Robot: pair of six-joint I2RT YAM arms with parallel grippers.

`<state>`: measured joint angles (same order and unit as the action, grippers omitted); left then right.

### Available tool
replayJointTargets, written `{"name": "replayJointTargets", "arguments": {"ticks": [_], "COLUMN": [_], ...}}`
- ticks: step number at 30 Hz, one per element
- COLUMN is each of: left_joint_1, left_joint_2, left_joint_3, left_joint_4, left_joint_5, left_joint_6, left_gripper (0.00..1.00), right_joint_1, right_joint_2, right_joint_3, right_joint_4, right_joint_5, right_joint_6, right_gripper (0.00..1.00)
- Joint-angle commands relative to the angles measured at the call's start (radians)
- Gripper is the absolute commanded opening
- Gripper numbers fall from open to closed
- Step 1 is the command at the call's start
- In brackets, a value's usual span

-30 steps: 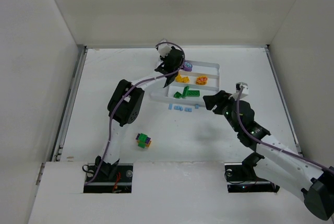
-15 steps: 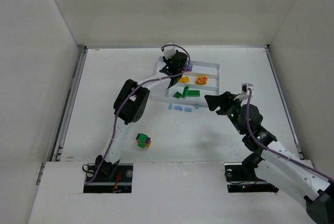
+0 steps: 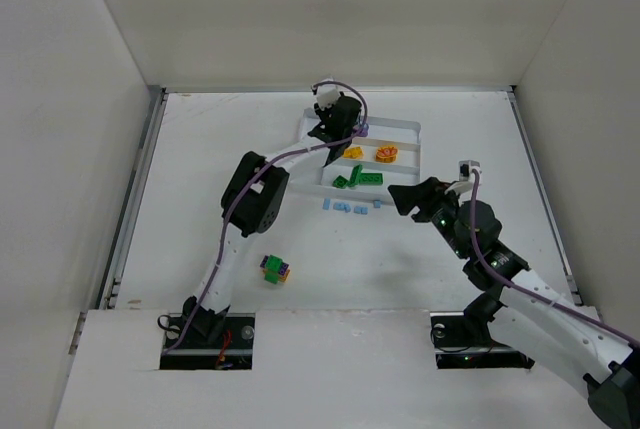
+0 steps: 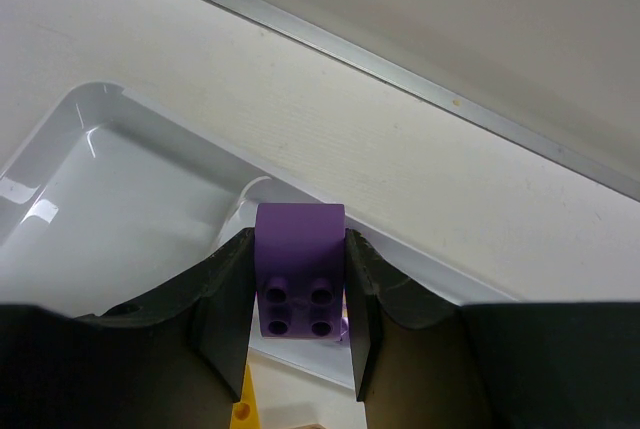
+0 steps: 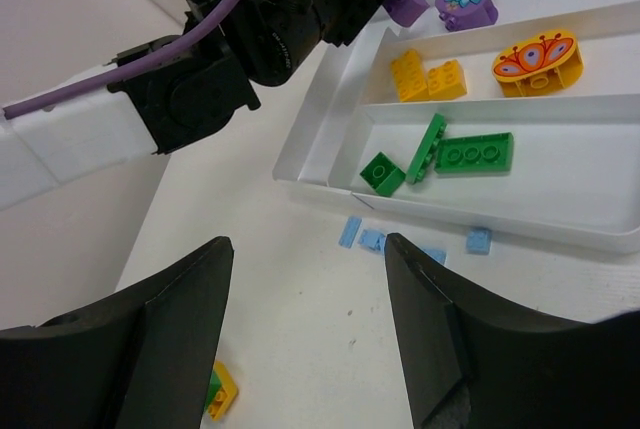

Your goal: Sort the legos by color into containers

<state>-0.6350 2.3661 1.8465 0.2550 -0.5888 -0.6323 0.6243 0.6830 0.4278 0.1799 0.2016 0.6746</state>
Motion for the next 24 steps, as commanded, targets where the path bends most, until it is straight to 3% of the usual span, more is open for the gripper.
{"name": "replayJointTargets", "arguments": {"ticks": [1, 14, 17, 21, 24], "left_joint_1": [0.001, 0.002, 0.001, 0.001, 0.019], "left_joint_2": [0.002, -0.043, -0.119, -0.266, -0.421], "left_joint_3": [0.039, -0.004, -0.068, -0.171, -0.297], "left_joint_4": [0.006, 0.021, 0.061, 0.121, 0.183], "left_joint_5": [-0.022, 0.007, 0.03, 0.087, 0.125], "left_joint_6": [0.025, 0.023, 0.025, 0.037, 0.034], "left_gripper": [0.33, 0.46, 0.46, 0.46, 0.46], "right_joint_1": [0.01, 0.028, 0.053, 0.131, 0.232], "right_joint_2": [-0.003, 0.001, 0.013, 0.065, 0.13], "right_joint_3": [0.006, 0.002, 0.009, 0.008, 0.015], "right_joint_4": [0.035, 0.039, 0.03, 0.02, 0.013], "right_joint_5": [-0.008, -0.011, -0.018, -0.039, -0.059], "right_joint_6": [0.002, 0.0, -0.012, -0.044, -0.105], "right_gripper": [0.68, 0.7, 0.64, 0.44, 0.4]}}
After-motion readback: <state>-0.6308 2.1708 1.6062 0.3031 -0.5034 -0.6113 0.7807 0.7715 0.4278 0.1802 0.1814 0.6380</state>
